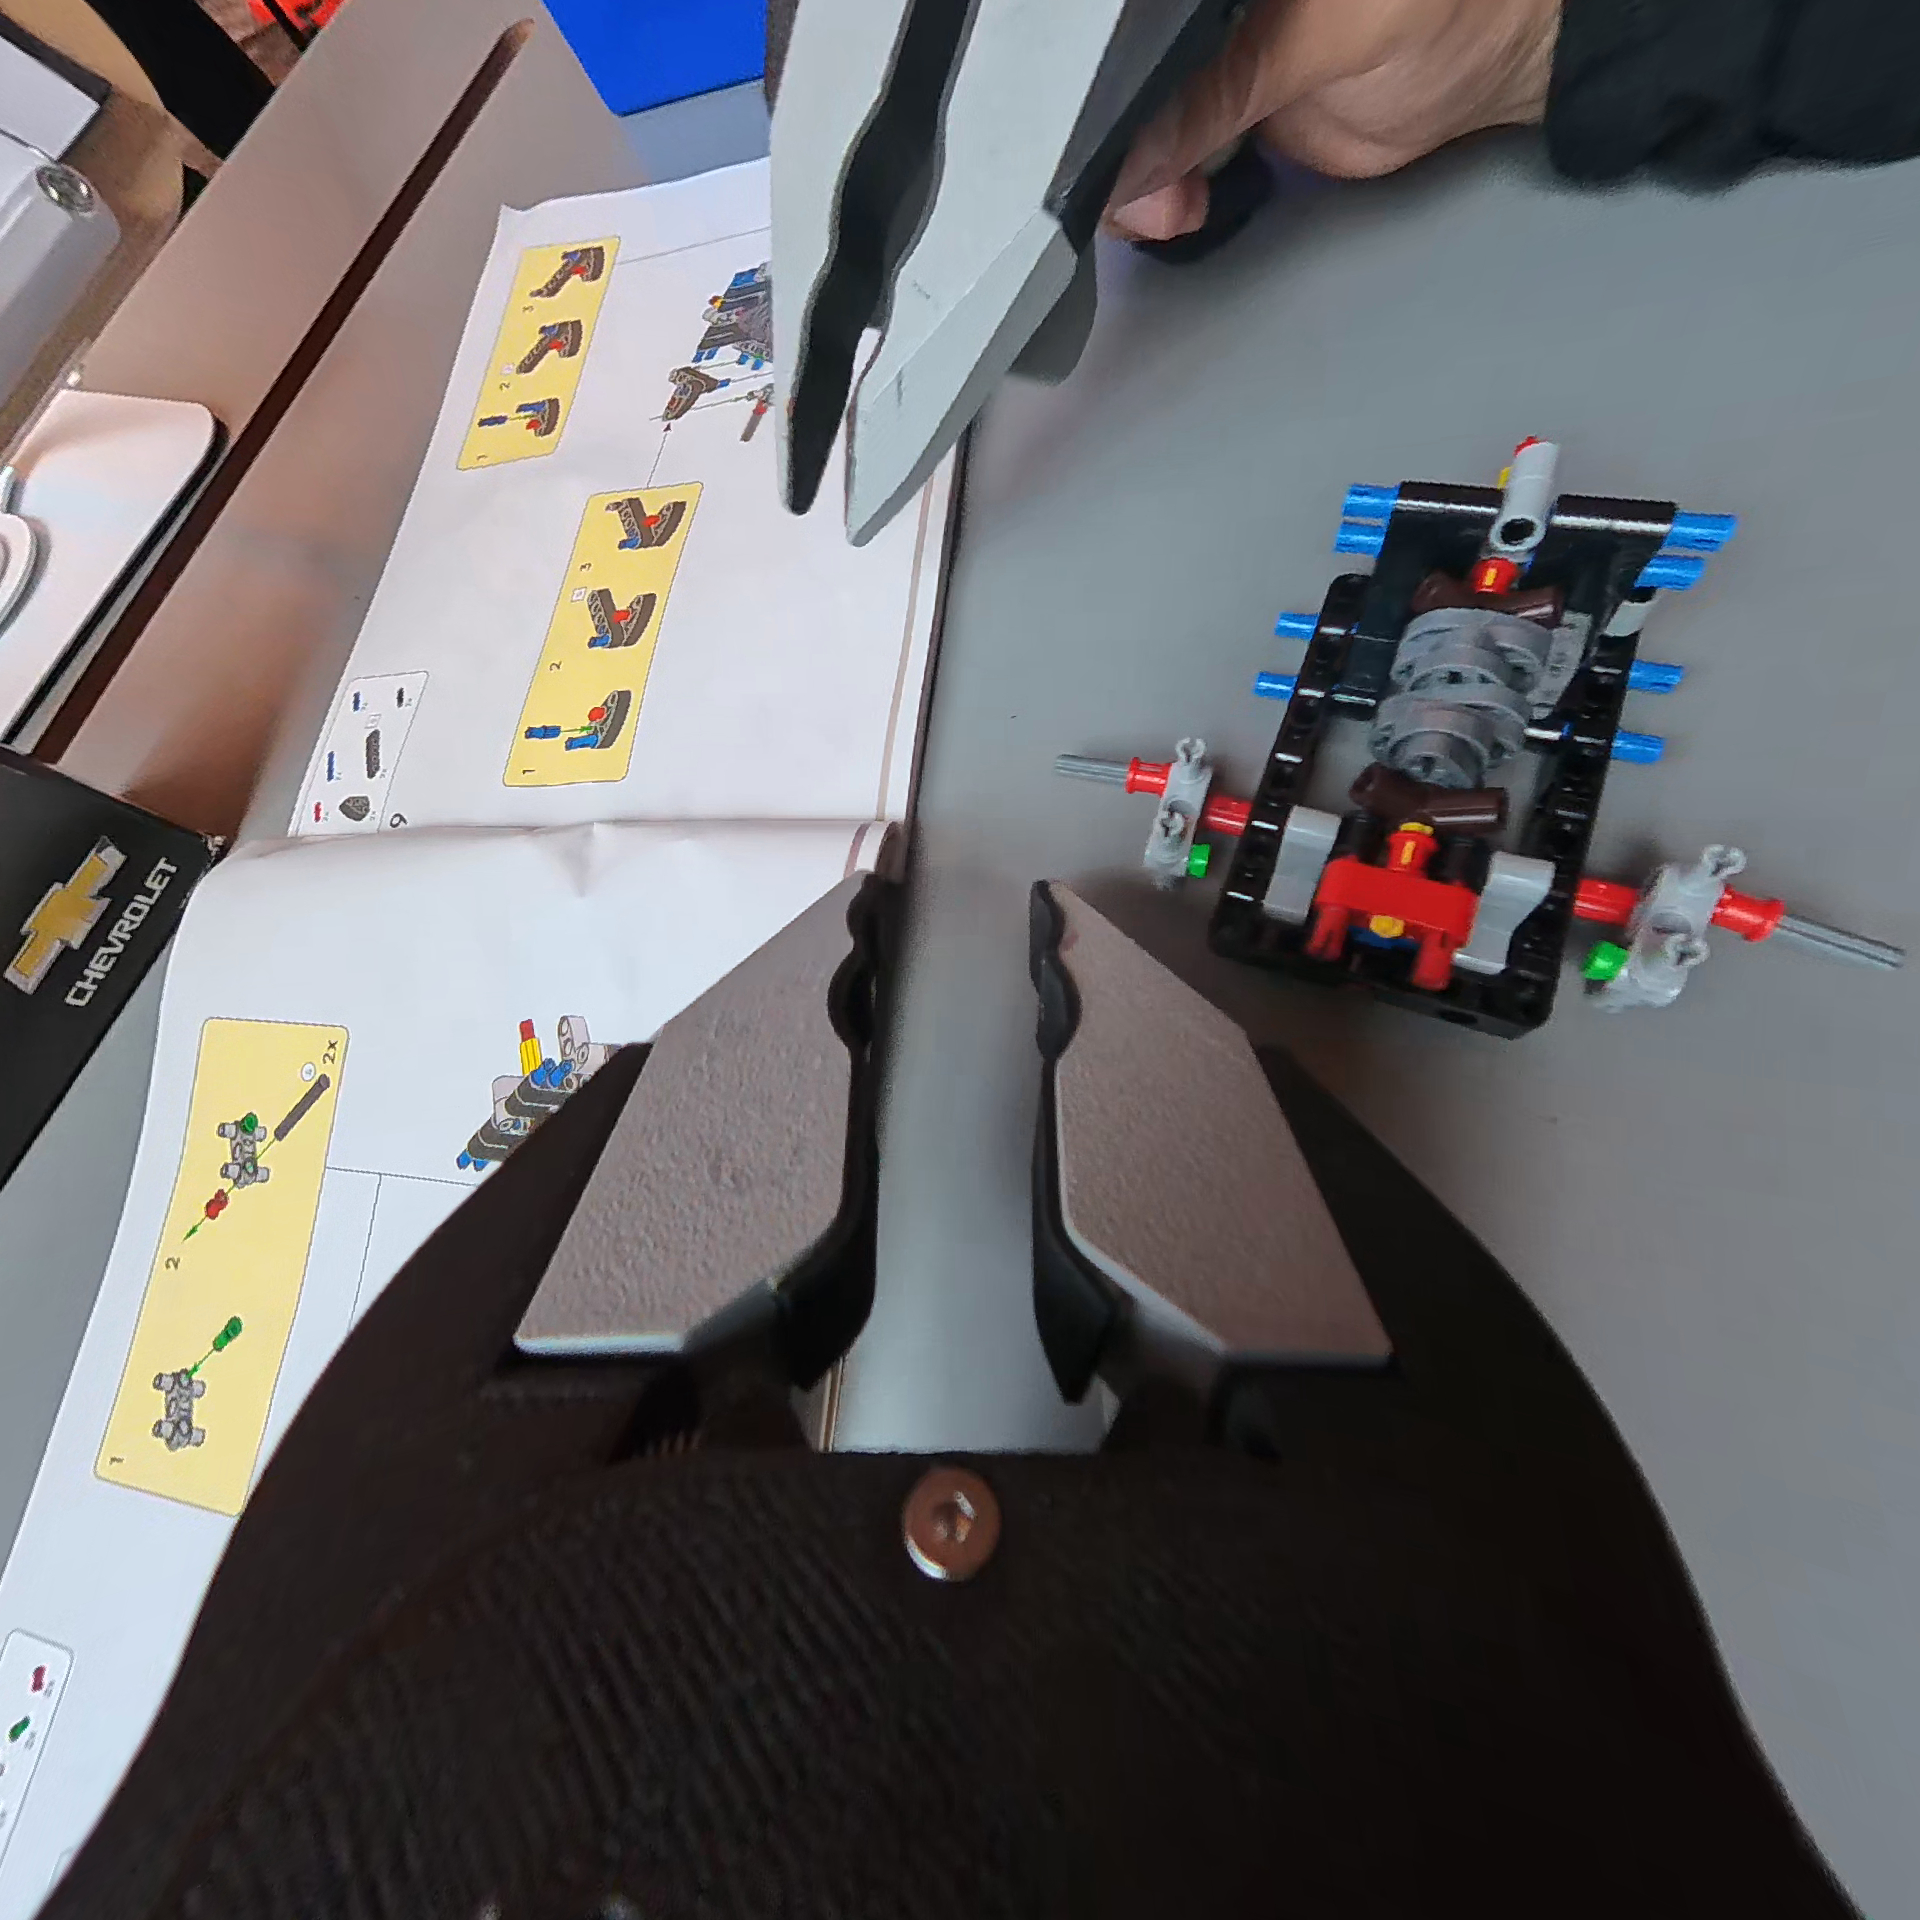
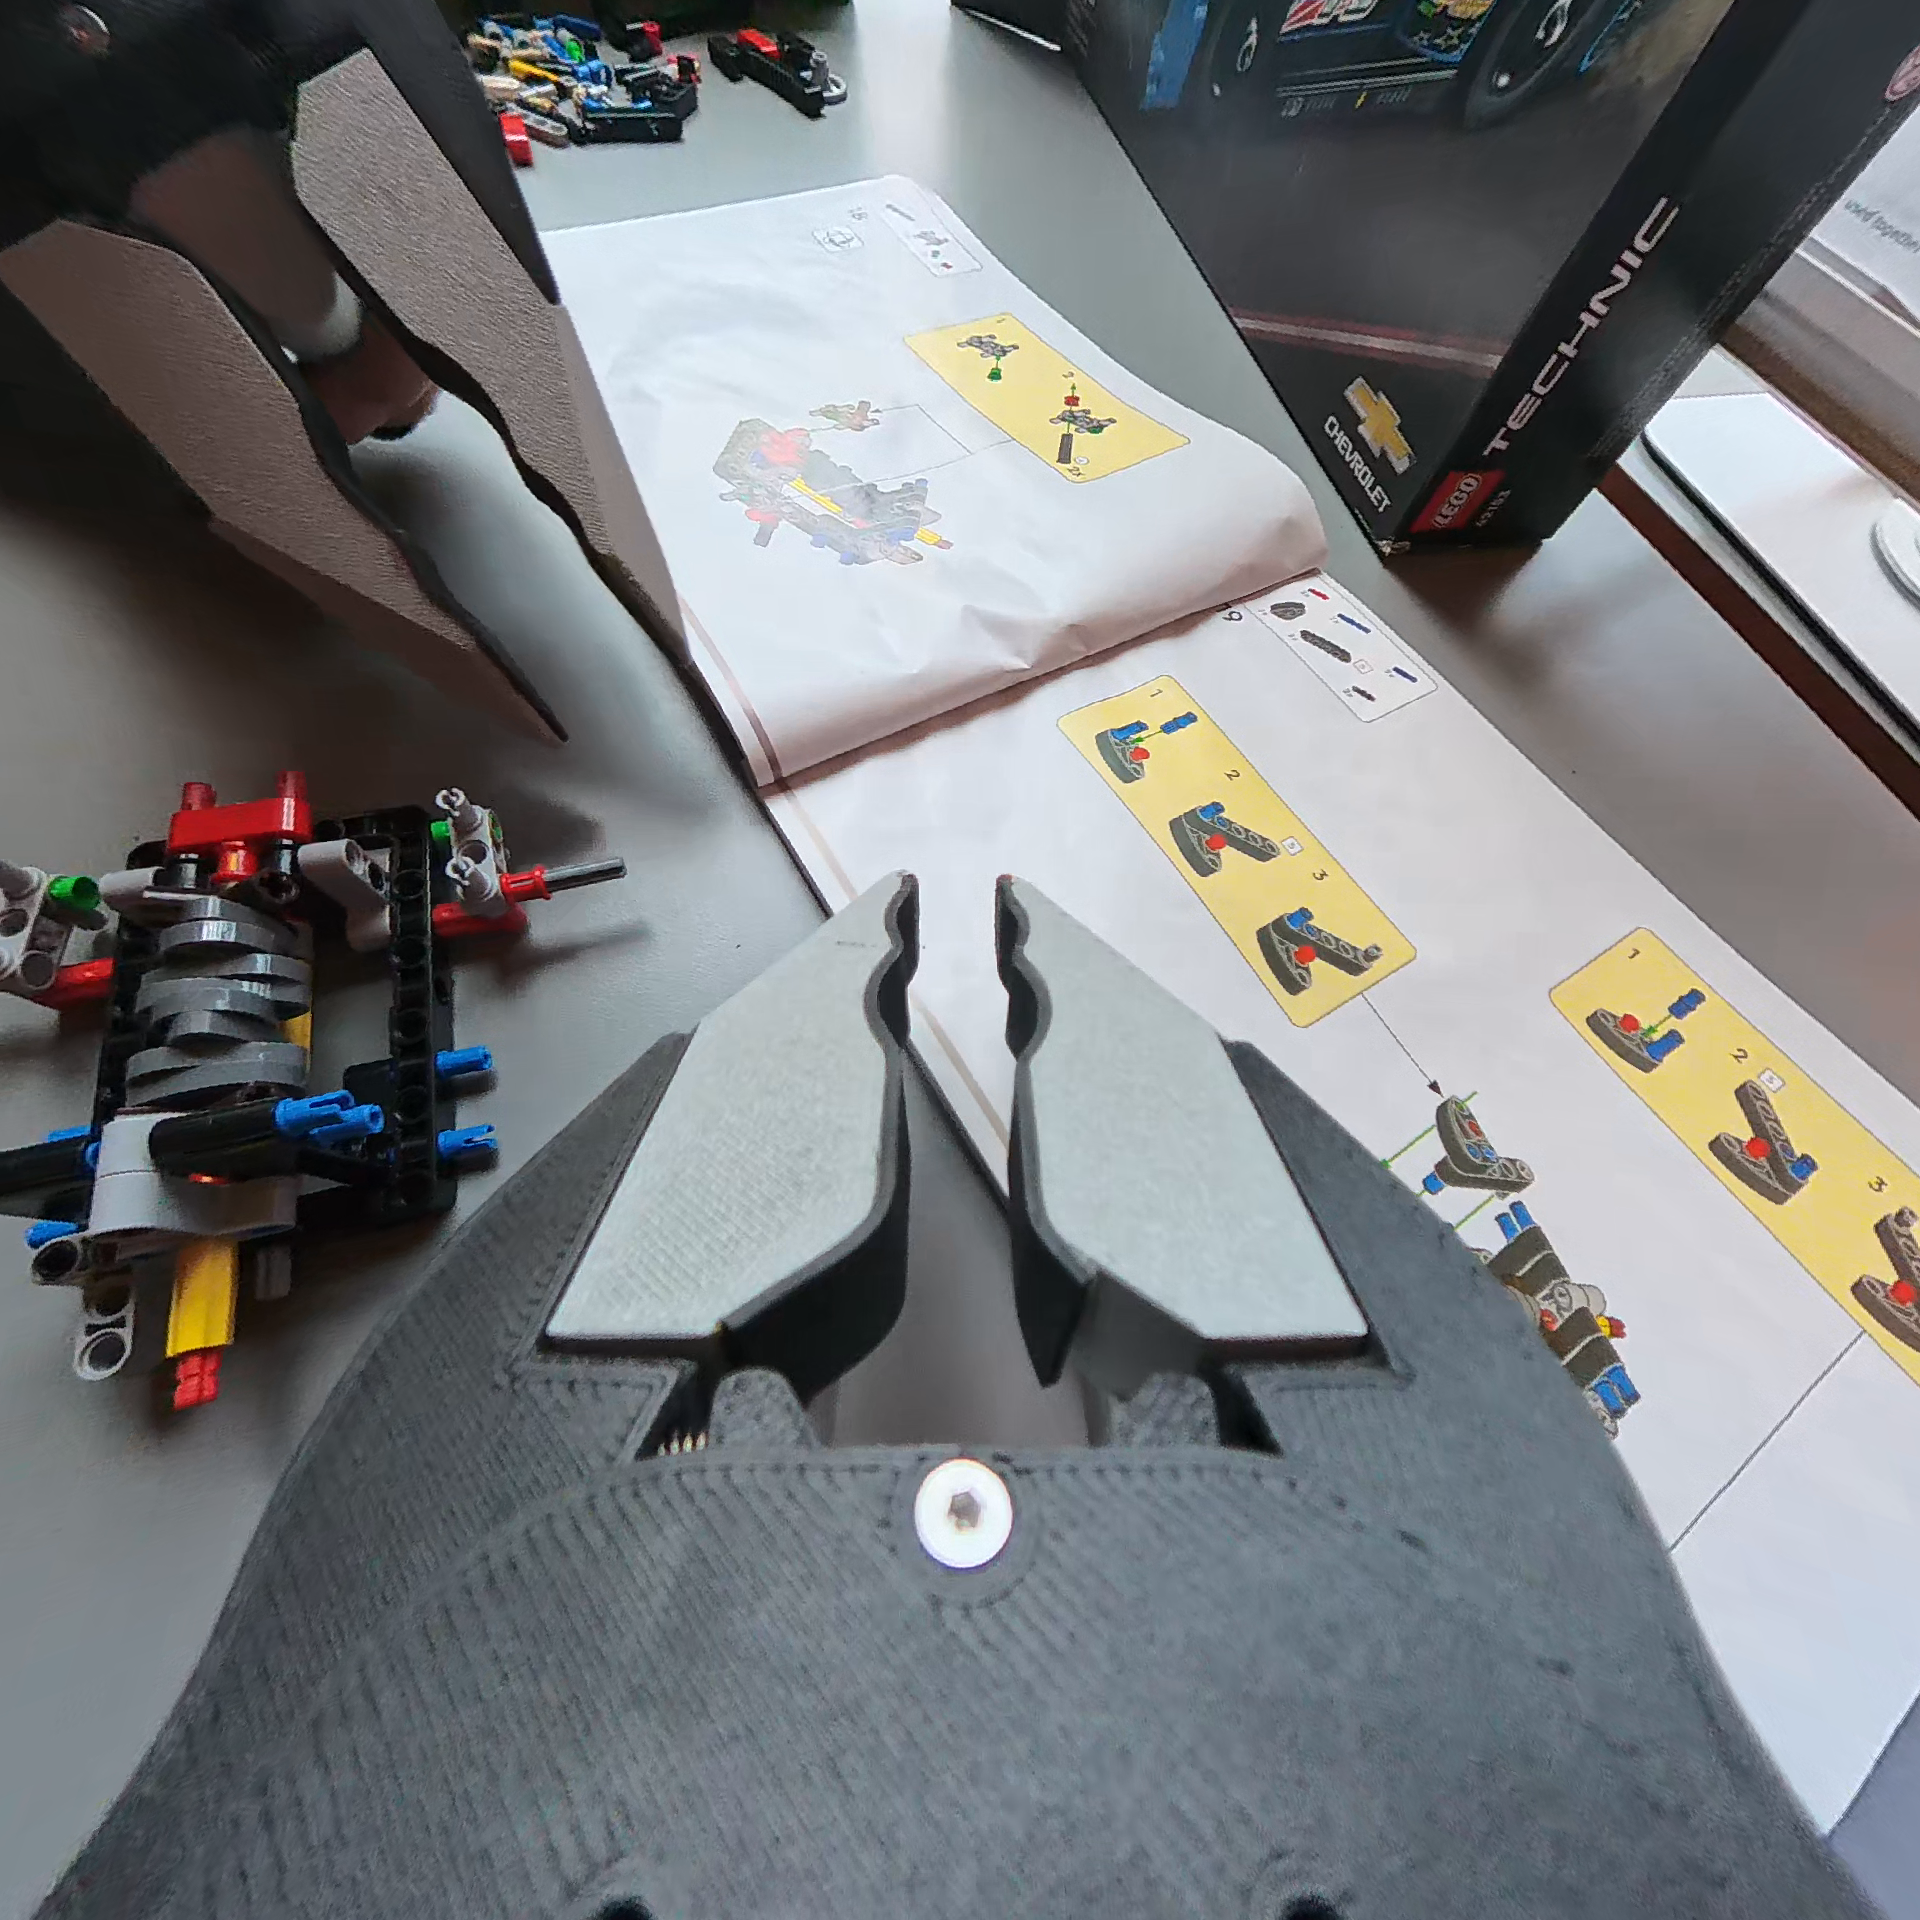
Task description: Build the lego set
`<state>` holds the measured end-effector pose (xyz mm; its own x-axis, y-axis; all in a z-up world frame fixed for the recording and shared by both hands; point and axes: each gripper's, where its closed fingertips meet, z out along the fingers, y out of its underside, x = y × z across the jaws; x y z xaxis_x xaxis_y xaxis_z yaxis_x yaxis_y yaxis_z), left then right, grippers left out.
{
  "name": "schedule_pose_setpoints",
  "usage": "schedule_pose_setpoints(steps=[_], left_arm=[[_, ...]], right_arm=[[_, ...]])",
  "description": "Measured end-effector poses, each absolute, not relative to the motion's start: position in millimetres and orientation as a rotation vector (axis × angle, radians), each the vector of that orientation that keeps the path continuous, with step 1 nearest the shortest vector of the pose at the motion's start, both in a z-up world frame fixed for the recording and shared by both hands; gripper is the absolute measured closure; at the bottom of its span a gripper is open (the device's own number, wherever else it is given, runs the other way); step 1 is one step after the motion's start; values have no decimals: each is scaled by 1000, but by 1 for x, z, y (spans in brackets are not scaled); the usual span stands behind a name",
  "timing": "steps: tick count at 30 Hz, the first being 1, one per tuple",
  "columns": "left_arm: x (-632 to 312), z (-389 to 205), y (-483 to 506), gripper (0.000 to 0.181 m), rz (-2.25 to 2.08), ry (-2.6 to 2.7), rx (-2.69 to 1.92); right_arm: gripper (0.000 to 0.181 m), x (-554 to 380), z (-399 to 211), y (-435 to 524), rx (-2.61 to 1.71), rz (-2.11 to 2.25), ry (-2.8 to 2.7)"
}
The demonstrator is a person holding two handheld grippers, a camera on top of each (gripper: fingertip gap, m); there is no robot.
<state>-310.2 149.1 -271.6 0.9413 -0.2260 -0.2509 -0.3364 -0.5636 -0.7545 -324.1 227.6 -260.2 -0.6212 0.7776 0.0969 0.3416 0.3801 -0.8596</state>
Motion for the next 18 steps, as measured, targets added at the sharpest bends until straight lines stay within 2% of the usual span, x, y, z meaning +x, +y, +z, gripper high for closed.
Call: schedule_pose_setpoints(steps=[18], left_arm=[[-310, -276, 150, 158, 150, 404, -2206]], right_arm=[[170, -324, -263, 226, -945, 1143, -2168]])
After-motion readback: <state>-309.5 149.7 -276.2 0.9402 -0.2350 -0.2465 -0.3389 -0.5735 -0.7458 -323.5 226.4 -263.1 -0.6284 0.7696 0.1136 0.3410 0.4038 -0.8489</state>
